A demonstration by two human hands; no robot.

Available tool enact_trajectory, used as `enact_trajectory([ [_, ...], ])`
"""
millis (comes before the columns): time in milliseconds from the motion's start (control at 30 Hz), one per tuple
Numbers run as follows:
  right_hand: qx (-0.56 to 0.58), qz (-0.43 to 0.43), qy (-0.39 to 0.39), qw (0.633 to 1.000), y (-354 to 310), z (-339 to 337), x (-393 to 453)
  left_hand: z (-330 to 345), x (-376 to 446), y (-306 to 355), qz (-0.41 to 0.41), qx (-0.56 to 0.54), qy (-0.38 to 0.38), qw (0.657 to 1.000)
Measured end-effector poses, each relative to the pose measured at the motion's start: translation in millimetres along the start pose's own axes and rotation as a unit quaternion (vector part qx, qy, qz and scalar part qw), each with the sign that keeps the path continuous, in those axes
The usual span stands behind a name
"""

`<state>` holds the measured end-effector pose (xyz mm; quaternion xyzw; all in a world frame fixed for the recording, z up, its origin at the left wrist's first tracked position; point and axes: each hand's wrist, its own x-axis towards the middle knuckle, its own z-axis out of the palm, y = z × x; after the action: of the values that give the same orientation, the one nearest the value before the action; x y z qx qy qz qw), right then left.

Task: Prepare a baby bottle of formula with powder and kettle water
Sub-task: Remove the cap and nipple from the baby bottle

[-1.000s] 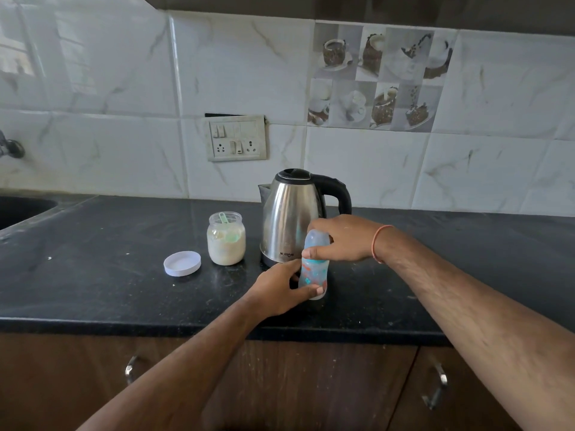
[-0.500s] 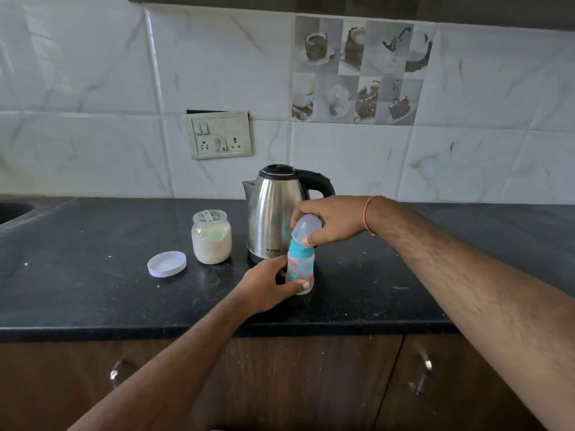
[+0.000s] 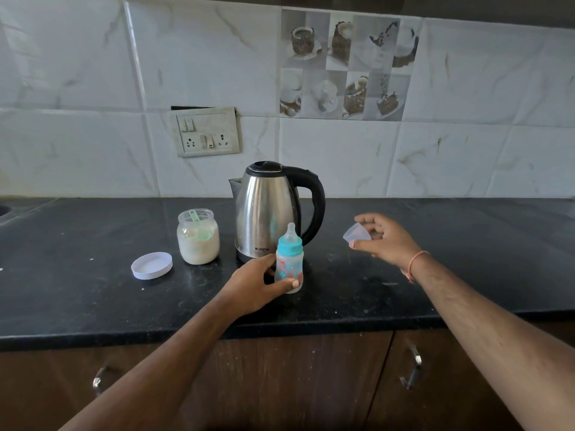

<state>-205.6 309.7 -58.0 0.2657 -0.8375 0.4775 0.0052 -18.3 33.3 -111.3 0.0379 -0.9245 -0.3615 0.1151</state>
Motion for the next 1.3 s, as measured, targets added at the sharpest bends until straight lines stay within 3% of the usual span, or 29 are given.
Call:
enact_trajectory([
  [267,0.011,0.055,0.117,0.992,50,14,12,-1,-1,2,0.004,0.004,0.004,1.0],
  [733,-0.037,0.059,0.135,0.988,52,24,14,-2,-1,4,-0.002,0.013,0.0,1.0],
  [833,-0.092,0.003,0.183,0.979,39,30,1,-2,-1,5,-0.006,0.017,0.002,1.0],
  [933,-0.102,-0.131,0.232,0.958,22,44,-18,-1,-1,6,-0.008,0.022,0.003,1.0],
  [1000,-0.058,-0.184,0.205,0.96,8,59,-31,-1,-1,6,-0.009,0.023,0.001,1.0],
  [1167,0.074,-0.193,0.075,0.976,-35,107,-59,0,-4,6,-0.001,0.024,0.015,1.0],
  [1300,0.166,-0.153,0.065,0.972,-54,133,-59,0,-6,6,0.012,0.028,0.013,0.999],
])
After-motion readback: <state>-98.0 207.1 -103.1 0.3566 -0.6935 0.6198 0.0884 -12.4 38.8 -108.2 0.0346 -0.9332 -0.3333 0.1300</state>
